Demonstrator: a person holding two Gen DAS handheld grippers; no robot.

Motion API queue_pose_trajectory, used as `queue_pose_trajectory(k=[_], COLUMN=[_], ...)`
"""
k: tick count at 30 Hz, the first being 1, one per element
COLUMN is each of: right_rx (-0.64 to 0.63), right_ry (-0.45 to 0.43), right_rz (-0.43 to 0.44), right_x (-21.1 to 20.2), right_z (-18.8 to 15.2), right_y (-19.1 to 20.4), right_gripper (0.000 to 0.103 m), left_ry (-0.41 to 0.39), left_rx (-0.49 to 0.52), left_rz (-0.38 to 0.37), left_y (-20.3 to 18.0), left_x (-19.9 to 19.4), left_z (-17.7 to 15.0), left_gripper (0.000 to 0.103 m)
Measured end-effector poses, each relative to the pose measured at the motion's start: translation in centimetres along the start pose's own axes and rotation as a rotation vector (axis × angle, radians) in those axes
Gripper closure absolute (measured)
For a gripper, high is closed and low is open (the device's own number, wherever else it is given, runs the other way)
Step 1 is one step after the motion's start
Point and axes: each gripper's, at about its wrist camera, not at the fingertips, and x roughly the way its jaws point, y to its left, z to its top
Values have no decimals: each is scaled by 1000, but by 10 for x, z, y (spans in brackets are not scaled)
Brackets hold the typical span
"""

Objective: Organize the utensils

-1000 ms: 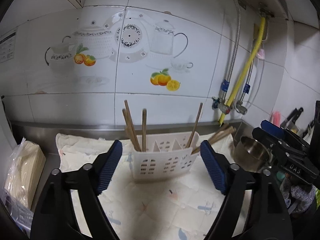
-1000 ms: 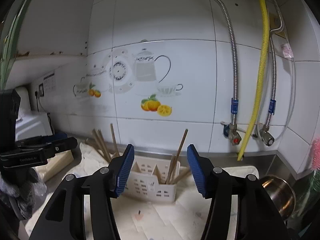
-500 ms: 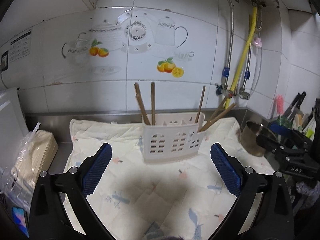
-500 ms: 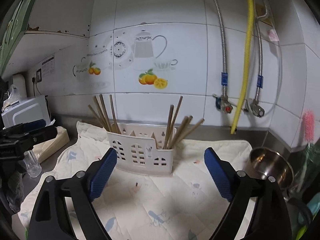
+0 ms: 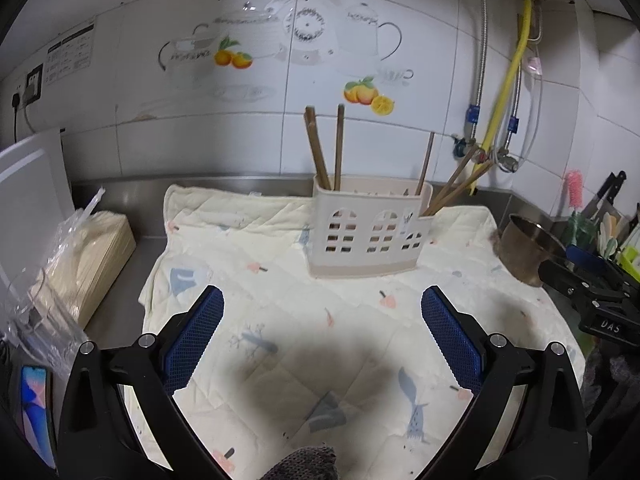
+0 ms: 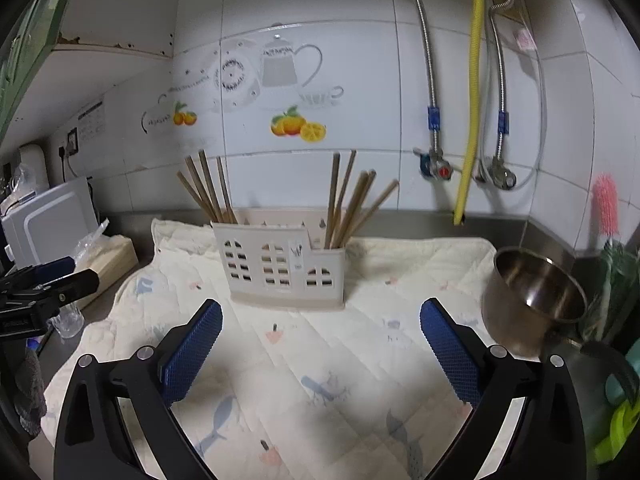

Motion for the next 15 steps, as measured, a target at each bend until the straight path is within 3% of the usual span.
queue_pose_trajectory(k=[15], right_rx=[2], right_ry=[59], right_rz=[-1], right_x=[6], right_z=[-19], right_y=[0], right_gripper=[7], left_ry=[40], left_rx=[28], left_rz=[69], left_y=[0], left_x=[7], left_z=[-15], left_gripper=[5])
